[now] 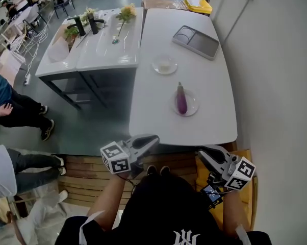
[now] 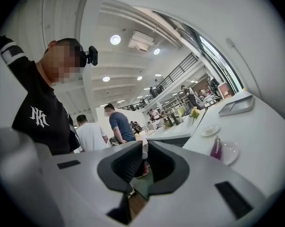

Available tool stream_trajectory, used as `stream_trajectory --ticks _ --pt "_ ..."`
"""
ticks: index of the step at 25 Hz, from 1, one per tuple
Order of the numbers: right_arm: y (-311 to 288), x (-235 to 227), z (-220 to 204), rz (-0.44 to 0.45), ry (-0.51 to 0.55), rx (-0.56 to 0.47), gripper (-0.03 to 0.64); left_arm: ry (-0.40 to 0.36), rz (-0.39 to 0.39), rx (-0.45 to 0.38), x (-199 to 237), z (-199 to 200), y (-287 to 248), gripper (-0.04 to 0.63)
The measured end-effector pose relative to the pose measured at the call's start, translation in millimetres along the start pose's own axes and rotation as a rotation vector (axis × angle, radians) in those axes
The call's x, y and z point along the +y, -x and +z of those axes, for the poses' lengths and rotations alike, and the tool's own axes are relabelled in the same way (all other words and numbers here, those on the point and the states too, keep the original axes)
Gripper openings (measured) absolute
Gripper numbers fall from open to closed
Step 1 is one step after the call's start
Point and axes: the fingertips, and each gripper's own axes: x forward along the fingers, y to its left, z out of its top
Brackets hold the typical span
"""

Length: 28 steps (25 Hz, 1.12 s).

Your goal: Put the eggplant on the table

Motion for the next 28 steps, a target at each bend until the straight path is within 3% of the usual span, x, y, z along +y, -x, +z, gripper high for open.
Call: stream_trajectory --ticks 4,6,10,13,19,23,28 --pt "2 -13 -1 -0.062 -0.012 0.006 0.041 0.053 0.003 0.025 16 -11 6 0.031" --pt "1 -22 3 -0.089 -0.025 0.009 0.094 0.086 0.020 0.032 24 -13 9 0.088" --pt "4 -46 13 -0.139 -0.058 0.023 0.115 0.169 0.054 0.036 36 -14 11 0.166" --pt "5 -74 17 -0.174 -0.097 0.027 0.178 0.211 0.075 0.057 47 -16 7 0.202" --pt "-1 -140 15 -0.198 -0.146 0.100 0.184 0.231 0.179 0.070 84 -6 -12 0.209" --pt "-2 -196 12 -0.201 -0.226 0.165 0.184 0.233 0.236 0.144 112 -3 -42 0.207" --pt "-7 -254 8 -0.192 -0.317 0.282 0.143 0.280 0.287 0.177 141 5 -77 0.207"
